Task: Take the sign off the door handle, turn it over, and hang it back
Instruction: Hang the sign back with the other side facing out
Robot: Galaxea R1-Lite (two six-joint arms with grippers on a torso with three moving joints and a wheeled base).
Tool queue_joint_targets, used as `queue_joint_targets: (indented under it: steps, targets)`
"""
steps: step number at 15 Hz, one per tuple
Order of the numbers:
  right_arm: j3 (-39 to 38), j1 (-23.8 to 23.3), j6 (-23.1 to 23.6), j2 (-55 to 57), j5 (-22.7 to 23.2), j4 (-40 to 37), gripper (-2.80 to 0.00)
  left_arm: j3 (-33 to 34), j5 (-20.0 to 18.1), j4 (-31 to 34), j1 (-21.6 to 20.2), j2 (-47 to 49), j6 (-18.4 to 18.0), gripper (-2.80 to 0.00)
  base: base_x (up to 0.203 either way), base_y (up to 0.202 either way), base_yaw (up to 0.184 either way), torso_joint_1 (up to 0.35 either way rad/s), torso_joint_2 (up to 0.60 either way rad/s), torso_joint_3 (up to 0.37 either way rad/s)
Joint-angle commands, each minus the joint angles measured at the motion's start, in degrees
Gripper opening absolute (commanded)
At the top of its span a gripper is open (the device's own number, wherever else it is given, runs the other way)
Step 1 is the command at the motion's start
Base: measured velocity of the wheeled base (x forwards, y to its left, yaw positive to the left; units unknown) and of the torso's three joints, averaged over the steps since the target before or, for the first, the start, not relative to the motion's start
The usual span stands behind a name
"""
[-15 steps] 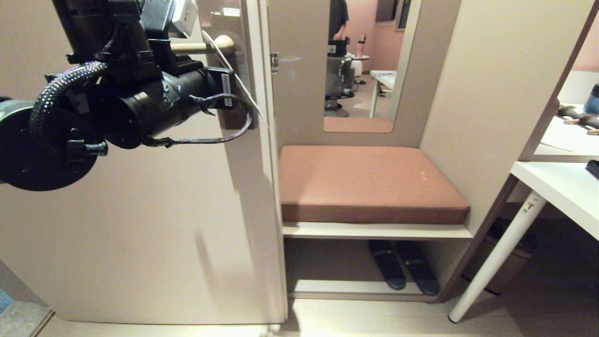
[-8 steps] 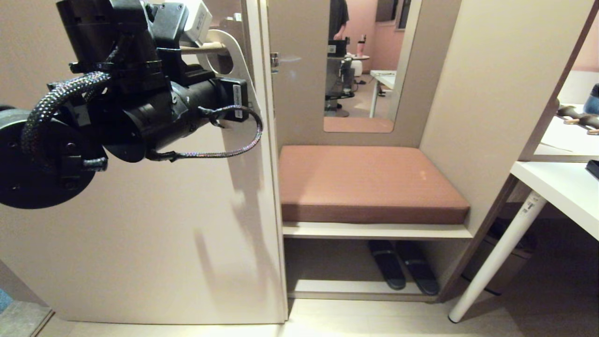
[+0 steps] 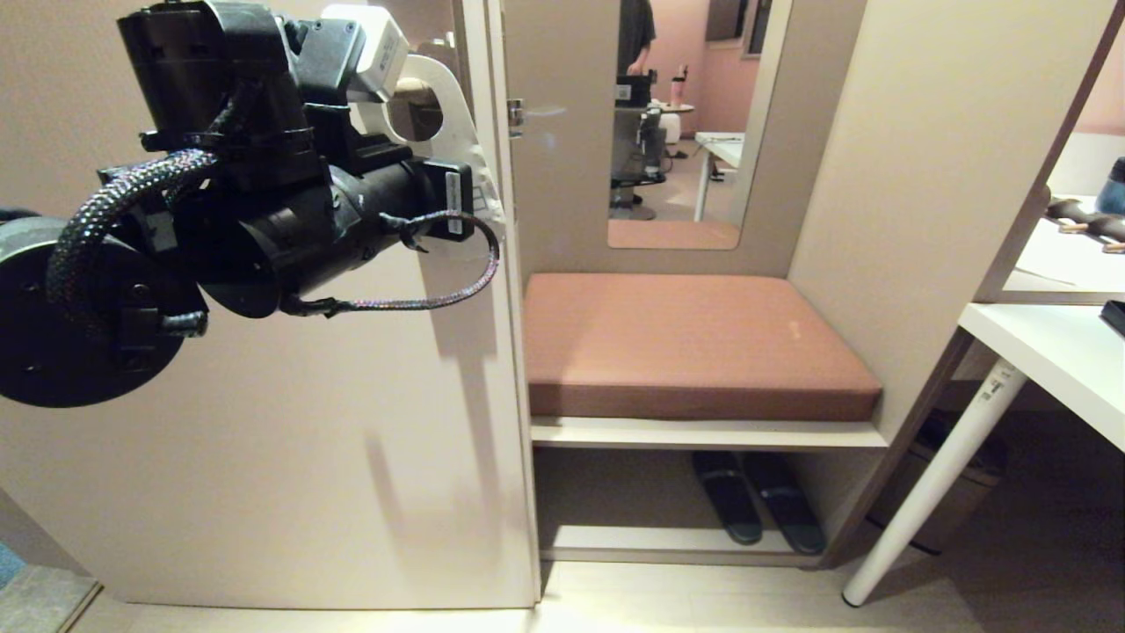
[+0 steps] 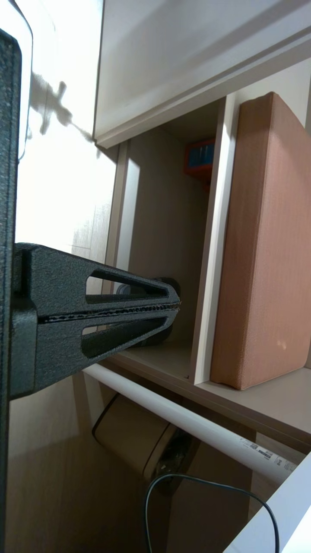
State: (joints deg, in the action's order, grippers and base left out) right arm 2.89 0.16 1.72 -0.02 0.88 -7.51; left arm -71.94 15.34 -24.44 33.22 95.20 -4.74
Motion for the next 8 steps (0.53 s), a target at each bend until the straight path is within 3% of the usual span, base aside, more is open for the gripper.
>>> queue_joint_targets:
  steps: [1, 8]
  targets:
    - [0.01, 0.02, 0.04, 0.02, 0.0, -0.05, -2.8, -0.22, -0.12, -0.25, -1.56, 0.86, -0.01, -2.8, 0.0, 0.0, 0.0, 0.0, 0.0, 0.0]
    - [0.01, 0.02, 0.04, 0.02, 0.0, -0.05, -2.8, -2.86, -0.26, -1.09, -4.57, 2.57, 0.17, -2.8, 0.0, 0.0, 0.0, 0.0, 0.0, 0.0]
